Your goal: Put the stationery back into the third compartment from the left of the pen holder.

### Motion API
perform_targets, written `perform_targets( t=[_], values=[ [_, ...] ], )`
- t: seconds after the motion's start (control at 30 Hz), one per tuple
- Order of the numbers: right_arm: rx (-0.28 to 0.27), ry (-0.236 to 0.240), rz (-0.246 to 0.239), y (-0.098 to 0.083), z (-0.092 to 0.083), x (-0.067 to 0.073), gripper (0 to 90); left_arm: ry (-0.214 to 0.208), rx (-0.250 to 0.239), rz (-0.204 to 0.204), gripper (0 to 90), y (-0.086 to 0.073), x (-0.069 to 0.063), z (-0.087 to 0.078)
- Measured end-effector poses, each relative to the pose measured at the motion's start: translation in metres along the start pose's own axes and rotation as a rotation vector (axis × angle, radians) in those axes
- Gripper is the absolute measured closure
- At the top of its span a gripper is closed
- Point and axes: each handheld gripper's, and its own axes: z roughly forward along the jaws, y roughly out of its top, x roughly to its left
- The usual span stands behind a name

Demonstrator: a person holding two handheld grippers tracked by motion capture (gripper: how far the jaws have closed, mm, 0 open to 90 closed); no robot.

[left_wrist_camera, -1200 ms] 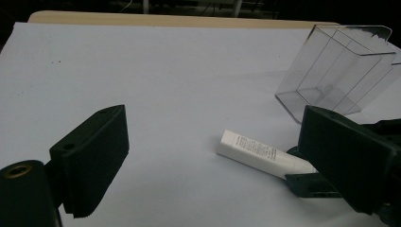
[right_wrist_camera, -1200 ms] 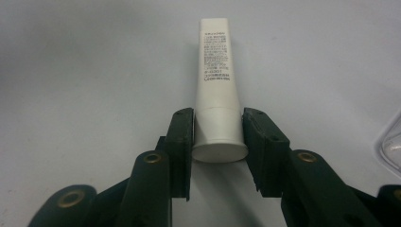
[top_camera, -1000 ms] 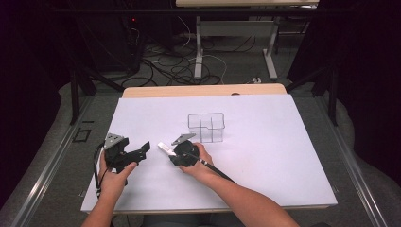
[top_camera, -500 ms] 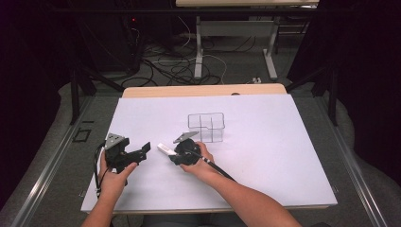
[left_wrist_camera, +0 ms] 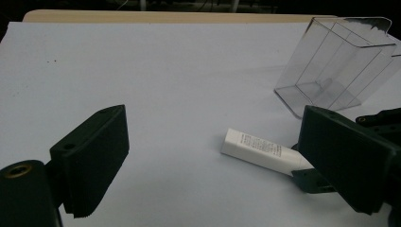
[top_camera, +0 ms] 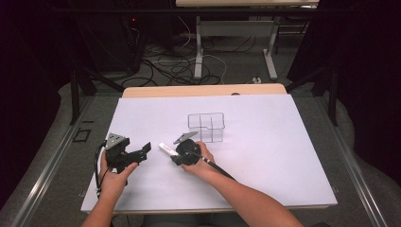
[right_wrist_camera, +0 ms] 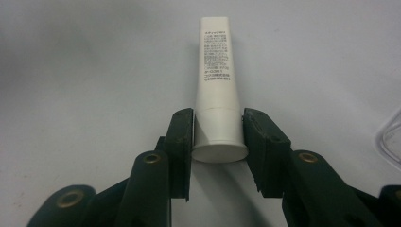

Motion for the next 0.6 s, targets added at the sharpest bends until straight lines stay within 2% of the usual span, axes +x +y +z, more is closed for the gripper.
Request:
perform_targets(
  t=[0.2, 0.27, 0.37, 0.5, 0.53, 0.6],
  values=[
    [0.005, -0.027, 0.013, 0.004, 0.004, 0.004, 60.9, -0.001, 0.001, 0.0, 9.7, 0.0, 0.0, 0.0],
    [-0.002, -0.033, -0.013, 0.006, 0.007, 0.003, 60.9, 0.001, 0.0, 0.0, 9.7, 0.0, 0.001, 0.0],
    [0.001, -0.043, 0.011, 0.009, 0.01, 0.004, 63.0, 0.002, 0.002, -0.005, 9.7, 0.0, 0.001, 0.0],
    [0.003, -0.055, -0.013, 0.012, 0.013, 0.005, 66.4, 0.001, -0.002, -0.005, 9.7, 0.0, 0.001, -0.001],
    [0.01, -0.059, 0.01, 0.012, 0.013, 0.007, 66.6, 0.001, -0.001, -0.005, 9.7, 0.0, 0.001, -0.001],
    [0.005, -0.052, -0.019, 0.013, 0.013, 0.004, 66.9, 0.0, 0.001, -0.004, 9.7, 0.0, 0.001, -0.001]
  ],
)
